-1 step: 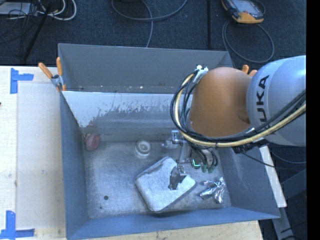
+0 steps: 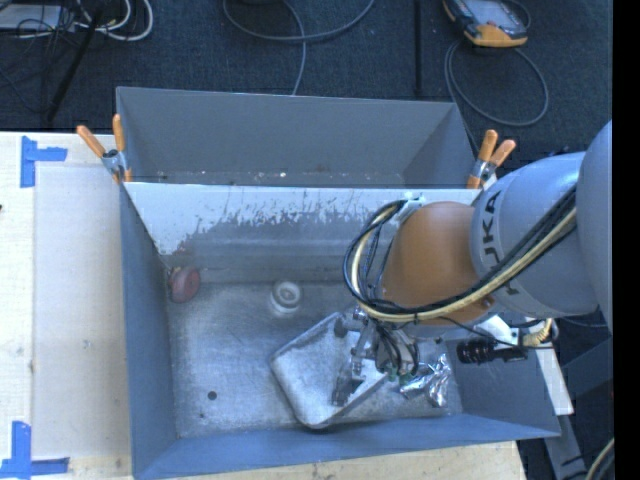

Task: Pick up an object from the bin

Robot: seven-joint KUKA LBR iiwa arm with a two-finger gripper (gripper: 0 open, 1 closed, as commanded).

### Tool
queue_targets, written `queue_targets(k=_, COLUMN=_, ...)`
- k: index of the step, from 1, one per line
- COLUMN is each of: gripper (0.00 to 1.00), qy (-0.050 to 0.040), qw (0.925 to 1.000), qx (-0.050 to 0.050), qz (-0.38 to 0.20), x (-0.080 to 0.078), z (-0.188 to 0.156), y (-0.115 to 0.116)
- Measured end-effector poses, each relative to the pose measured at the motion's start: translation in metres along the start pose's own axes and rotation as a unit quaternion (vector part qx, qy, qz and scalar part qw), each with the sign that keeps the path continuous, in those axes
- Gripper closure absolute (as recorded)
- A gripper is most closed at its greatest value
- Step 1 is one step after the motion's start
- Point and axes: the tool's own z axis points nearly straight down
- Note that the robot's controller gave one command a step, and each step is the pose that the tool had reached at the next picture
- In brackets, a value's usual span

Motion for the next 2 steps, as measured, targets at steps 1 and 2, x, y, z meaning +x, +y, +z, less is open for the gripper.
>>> queue_targets(k=1, gripper=0.00, qy=0.0095, qw=0.9990, qx=0.006, qz=-0.044, x=0.016, z=-0.006, y=-0.057)
queue_targets(k=2, gripper=0.00, qy=-0.0104, qw=0.9961, qx=0.004, qz=-0.088, x=0.006, z=0.007, y=-0.050)
